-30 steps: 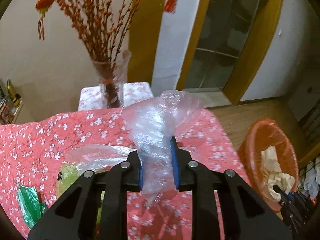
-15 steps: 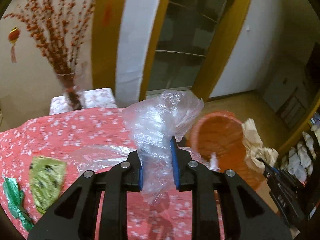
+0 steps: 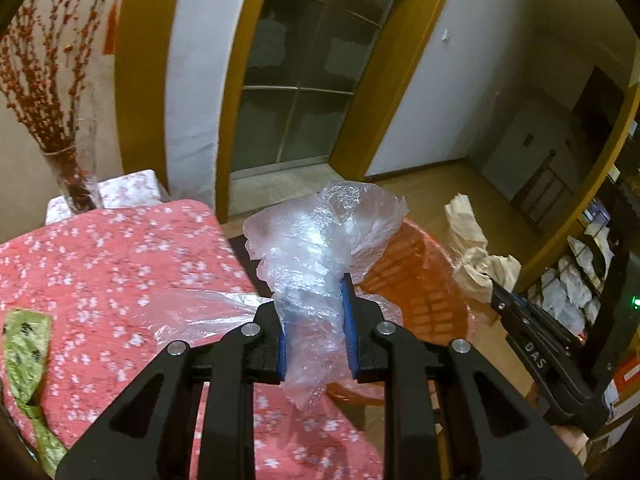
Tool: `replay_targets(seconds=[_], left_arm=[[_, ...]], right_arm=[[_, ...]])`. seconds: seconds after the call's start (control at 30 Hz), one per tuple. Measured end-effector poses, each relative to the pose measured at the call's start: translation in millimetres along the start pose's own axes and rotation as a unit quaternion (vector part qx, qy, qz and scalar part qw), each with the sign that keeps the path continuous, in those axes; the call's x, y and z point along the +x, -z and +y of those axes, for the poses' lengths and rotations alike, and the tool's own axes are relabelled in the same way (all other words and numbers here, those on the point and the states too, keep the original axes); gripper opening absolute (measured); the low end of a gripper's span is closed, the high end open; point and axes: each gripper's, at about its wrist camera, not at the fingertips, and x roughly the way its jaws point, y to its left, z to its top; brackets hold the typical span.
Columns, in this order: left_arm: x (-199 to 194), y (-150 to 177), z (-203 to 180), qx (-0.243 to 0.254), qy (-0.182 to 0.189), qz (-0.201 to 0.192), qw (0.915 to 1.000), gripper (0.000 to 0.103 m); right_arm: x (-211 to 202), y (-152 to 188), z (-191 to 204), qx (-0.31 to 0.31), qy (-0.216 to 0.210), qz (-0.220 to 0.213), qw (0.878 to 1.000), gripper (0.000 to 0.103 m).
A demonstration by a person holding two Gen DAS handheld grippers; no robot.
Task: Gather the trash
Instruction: 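Carry both items over the orange basket and open both grippers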
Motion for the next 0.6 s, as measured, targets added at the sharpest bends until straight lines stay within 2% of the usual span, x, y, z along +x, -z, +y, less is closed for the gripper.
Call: replay_targets(seconds=[0.27,0.4,0.53,0.6], left_arm=[[15.4,0.5,-20.0,0.005,0.027,0.014,0.9995,0.022],[24.9,2.2,-28.7,0.001,0.045,0.025,0.9987,0.022],[37.0,8.1,-37.7,-0.003,0.058,0.042,0.9974,0.024],[44.5,10.5,-38.3,-0.004,0.058,0.053,0.9969,0.029]], right_arm=[[8.1,-3.3,-17.3,0.02,0.004,0.005,1.0,0.008],[14.1,-5.9,-29.5,0.044,0.0,0.007,0.999,0.012],[22.9,-7.5,-41.3,0.064,-0.005,0.016,0.998,0.027],[26.0,-6.1,-46.5,0.068,-0.003,0.018,0.998,0.029]])
